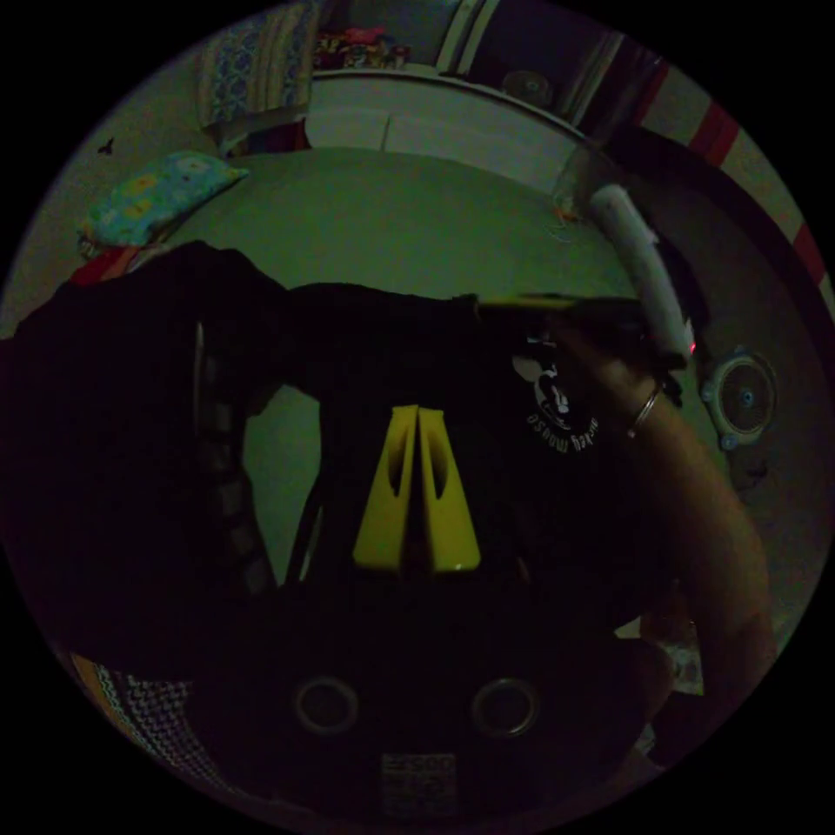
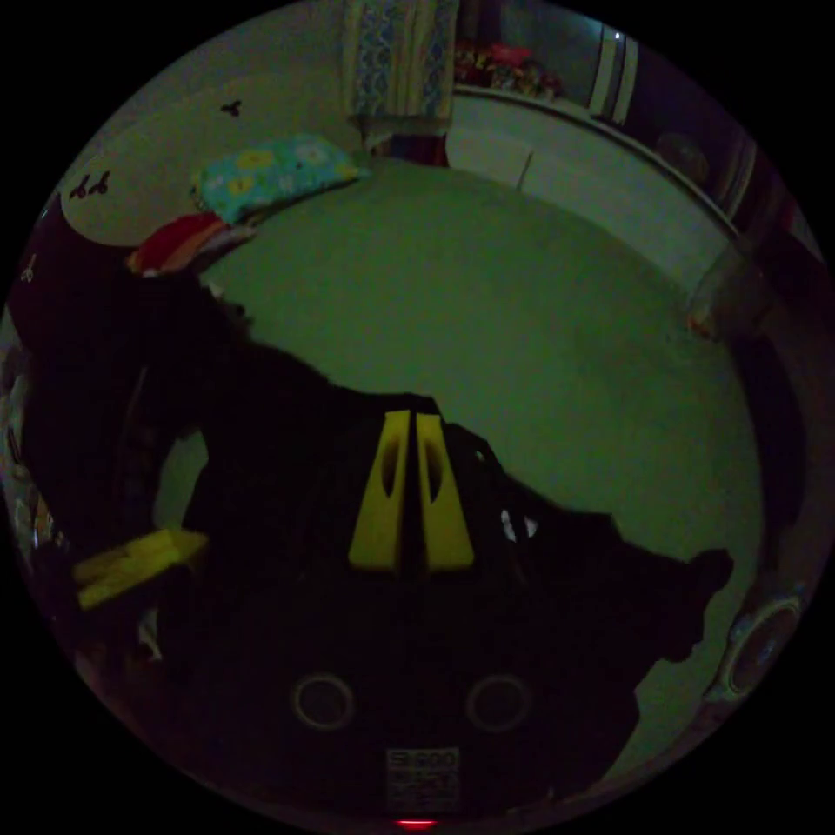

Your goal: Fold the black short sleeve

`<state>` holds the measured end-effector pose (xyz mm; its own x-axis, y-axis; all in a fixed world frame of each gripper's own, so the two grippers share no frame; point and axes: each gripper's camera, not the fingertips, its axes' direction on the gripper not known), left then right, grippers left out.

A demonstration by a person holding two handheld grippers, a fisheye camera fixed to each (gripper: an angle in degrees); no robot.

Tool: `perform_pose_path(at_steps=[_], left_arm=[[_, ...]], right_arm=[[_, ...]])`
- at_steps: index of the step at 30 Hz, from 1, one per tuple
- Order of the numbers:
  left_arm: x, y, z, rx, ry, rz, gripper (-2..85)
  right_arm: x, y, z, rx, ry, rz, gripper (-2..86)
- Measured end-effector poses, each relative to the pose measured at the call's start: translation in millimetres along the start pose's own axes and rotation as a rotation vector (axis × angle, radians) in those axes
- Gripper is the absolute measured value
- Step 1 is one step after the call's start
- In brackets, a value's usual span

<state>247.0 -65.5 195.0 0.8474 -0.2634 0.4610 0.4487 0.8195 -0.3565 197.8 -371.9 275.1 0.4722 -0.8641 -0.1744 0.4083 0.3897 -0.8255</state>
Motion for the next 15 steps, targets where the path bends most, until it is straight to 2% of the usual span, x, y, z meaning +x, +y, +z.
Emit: perform_pose_path(at_steps=[4,7,10,15], left_arm=[[15,-12,3,0.016,0.071,0.012,-0.5],[30,-22,7,0.016,0.057,0.04,-0.6],[41,-31,14,-0.004,0.064,0.05,-0.5],[55,-42,15,-0.01,0.045,0.081,-0.5]], right_arm=[[13,-57,-1,0.015,0.069,0.067,-1.5],[18,-84,6,0.062,0.133,0.142,-0.9],[22,-97,21,-0.026,0.168,0.2,0.3],[21,-63,-2,0.112,-0.006,0.267,2.5]])
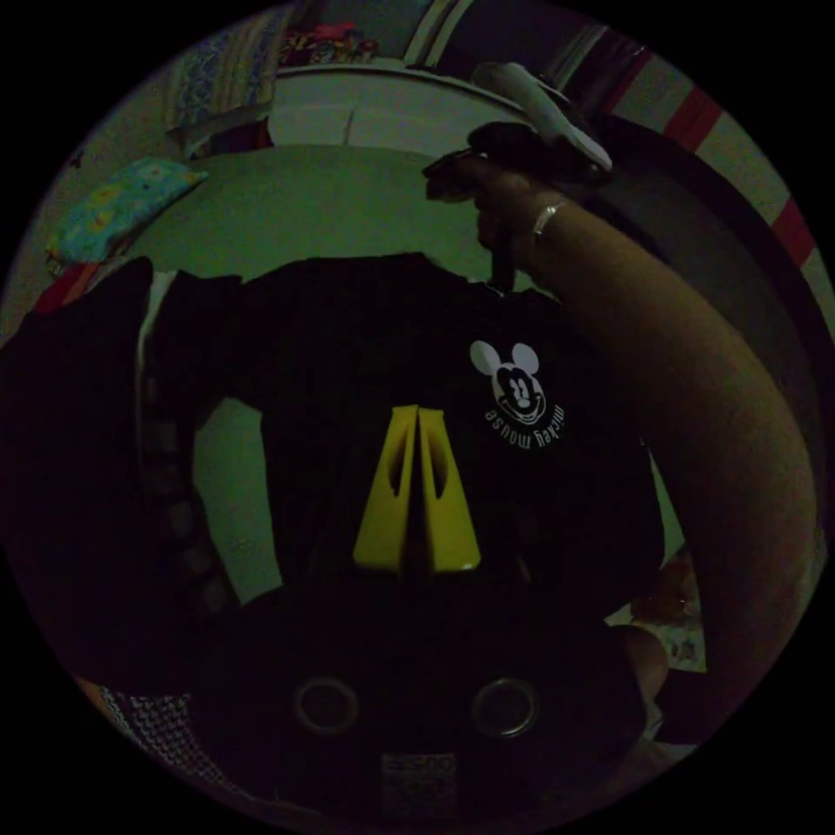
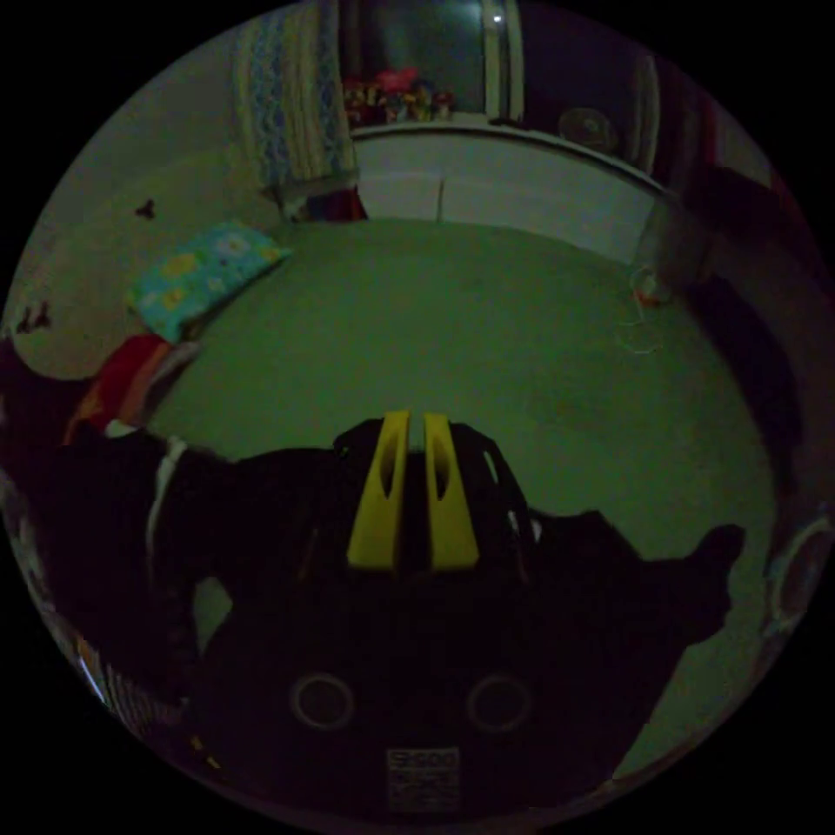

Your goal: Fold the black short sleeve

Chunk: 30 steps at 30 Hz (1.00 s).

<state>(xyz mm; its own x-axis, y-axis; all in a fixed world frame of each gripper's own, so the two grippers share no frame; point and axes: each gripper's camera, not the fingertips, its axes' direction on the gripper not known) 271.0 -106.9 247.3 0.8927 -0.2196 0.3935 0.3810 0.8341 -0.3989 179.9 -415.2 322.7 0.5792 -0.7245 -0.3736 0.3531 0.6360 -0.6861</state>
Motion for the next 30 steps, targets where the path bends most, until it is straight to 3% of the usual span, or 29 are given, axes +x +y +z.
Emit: perform_pose_path(at_steps=[4,8,11,19,26,30], left_arm=[[8,-5,-6,0.009,-0.026,0.016,-0.4],[19,-7,-15,0.022,-0.027,0.037,-0.4],[33,-5,-24,0.049,0.006,0.066,-0.4],[74,16,-66,0.265,-0.062,0.064,-0.5],[98,21,-56,0.202,-0.058,0.069,-0.4],[111,25,-57,0.206,-0.125,0.072,0.1]], right_arm=[[0,69,-45,0.001,0.017,-0.057,2.5],[16,136,-81,-0.117,0.048,0.081,-0.2],[23,165,-109,-0.086,0.132,0.129,-0.8],[50,210,-157,0.079,0.14,0.179,-0.2],[45,213,-161,0.084,0.44,0.055,-0.6],[55,215,-160,0.016,0.366,0.059,-1.1]])
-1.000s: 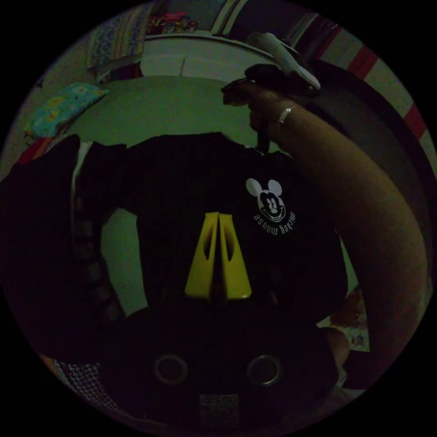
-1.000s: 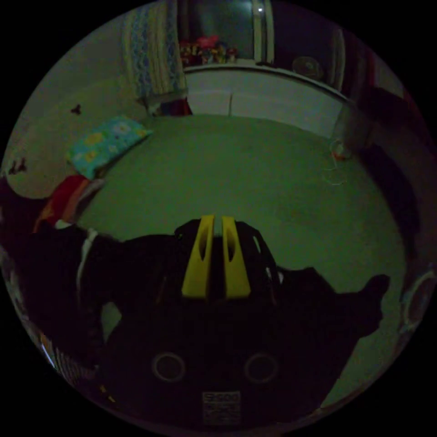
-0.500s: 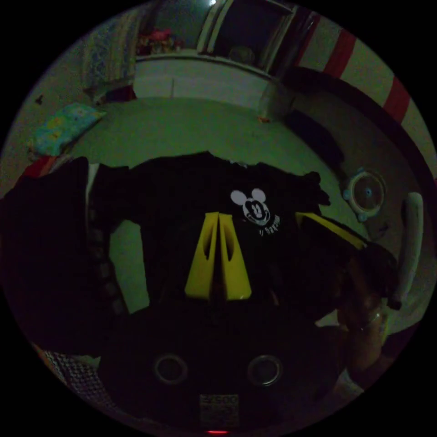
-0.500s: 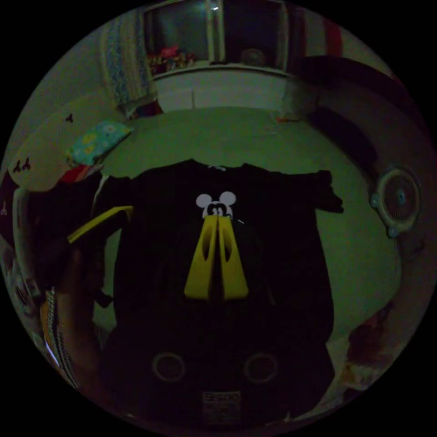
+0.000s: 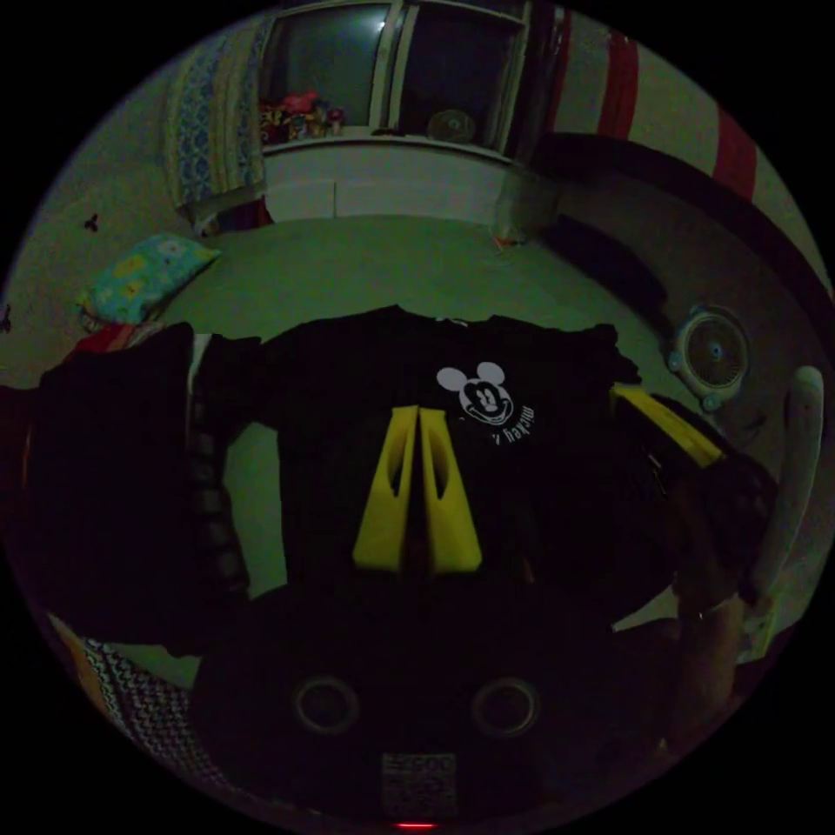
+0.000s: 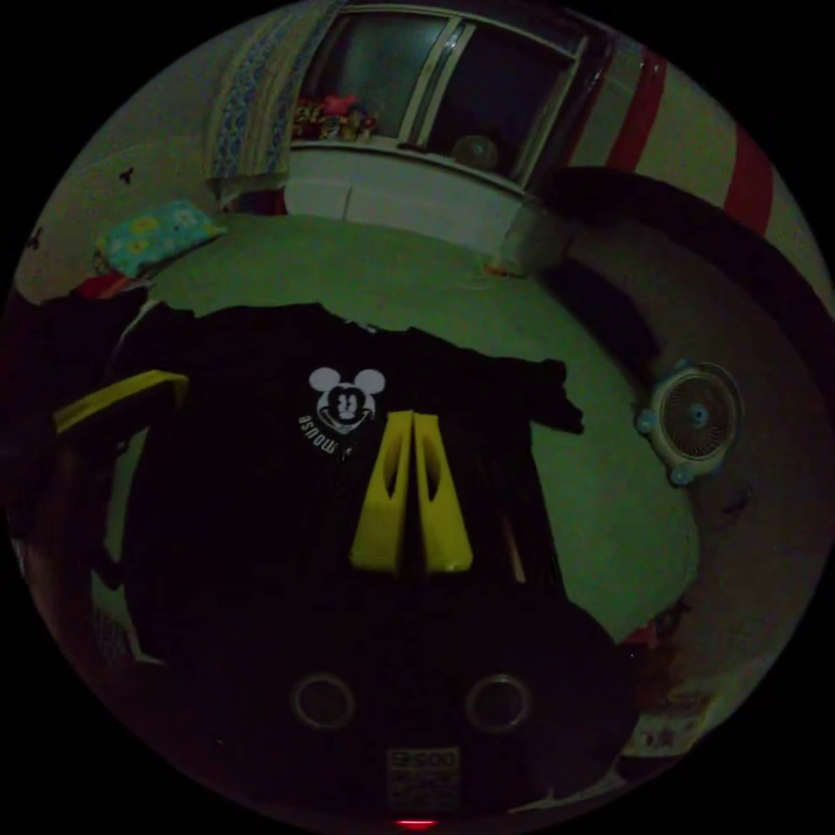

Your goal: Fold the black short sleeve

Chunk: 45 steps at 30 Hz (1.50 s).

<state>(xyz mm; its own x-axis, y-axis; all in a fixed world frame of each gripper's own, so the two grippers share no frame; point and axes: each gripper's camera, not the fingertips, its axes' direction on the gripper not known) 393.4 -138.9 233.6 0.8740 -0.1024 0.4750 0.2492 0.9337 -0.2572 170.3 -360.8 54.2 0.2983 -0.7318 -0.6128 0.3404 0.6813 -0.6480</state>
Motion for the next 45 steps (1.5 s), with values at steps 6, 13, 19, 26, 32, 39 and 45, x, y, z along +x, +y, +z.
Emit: perform_pose_path(at_steps=[6,13,19,26,32,39,45], left_arm=[[9,2,7,0.023,0.036,-0.076,0.2],[16,0,2,0.075,0.037,-0.133,0.2],[18,0,4,0.058,0.034,-0.165,0.1],[25,-3,11,0.01,-0.02,-0.15,-0.4],[38,-12,33,-0.1,0.043,-0.093,-0.5],[66,-17,79,-0.216,-0.037,-0.019,-0.5],[96,-7,108,-0.256,-0.119,0.078,-0.4]], right_arm=[[45,5,12,-0.08,-0.458,0.201,-1.0],[49,13,10,-0.091,-0.352,0.158,-1.0],[50,24,9,-0.079,-0.325,0.158,-1.0],[51,32,11,-0.07,-0.343,0.161,-1.0],[32,35,38,-0.196,-0.346,0.083,-1.0],[7,46,93,-0.356,-0.327,0.022,-1.0],[3,52,106,-0.369,-0.326,0.045,-1.1]])
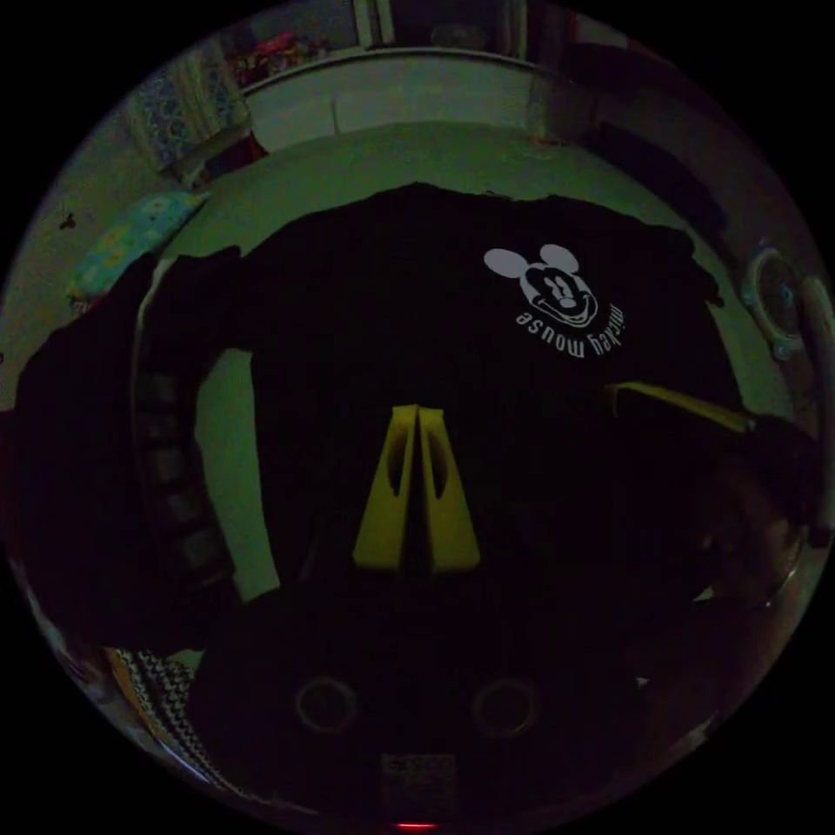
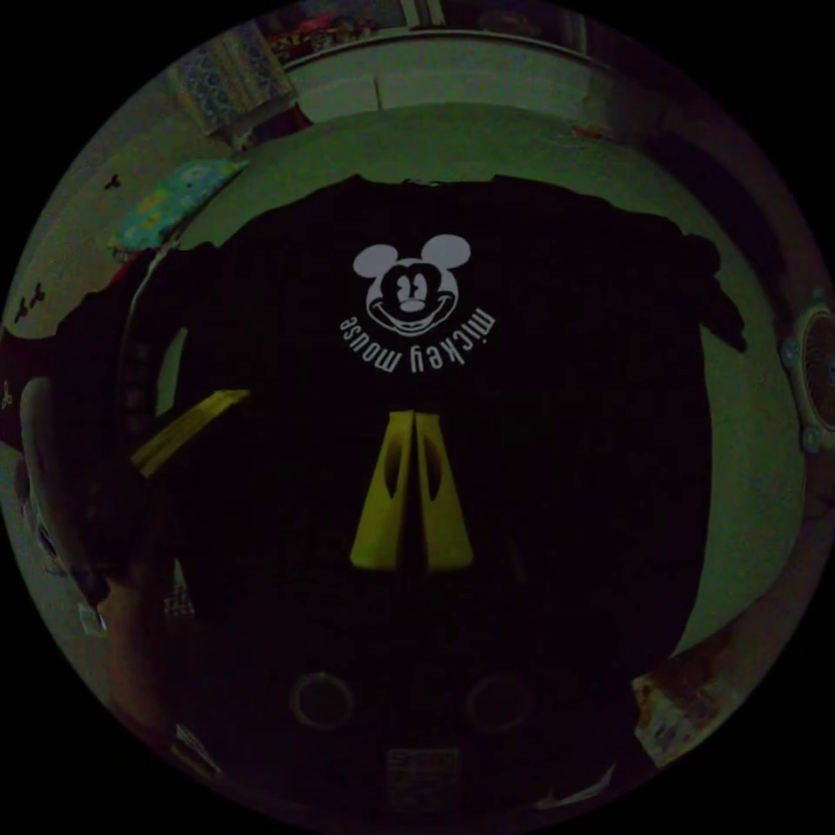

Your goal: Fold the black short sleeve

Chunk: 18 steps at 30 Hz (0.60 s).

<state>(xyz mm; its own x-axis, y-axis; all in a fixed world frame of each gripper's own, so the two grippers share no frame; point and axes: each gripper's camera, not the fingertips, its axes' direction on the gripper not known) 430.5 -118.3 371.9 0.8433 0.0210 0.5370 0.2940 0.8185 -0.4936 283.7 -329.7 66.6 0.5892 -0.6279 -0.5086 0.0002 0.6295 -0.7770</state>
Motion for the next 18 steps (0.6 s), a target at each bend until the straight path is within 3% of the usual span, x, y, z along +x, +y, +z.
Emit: perform_pose_path(at_steps=[5,12,18], left_arm=[[11,3,2,0.04,-0.018,-0.02,-0.3],[7,-13,5,-0.05,0.065,-0.062,-0.2],[25,-21,2,-0.094,-0.043,-0.01,-0.3]], right_arm=[[-9,4,6,0.011,0.061,-0.065,-1.5],[-2,6,6,0.004,0.006,-0.053,-1.6],[-8,6,3,-0.026,0.051,-0.077,-1.4]])
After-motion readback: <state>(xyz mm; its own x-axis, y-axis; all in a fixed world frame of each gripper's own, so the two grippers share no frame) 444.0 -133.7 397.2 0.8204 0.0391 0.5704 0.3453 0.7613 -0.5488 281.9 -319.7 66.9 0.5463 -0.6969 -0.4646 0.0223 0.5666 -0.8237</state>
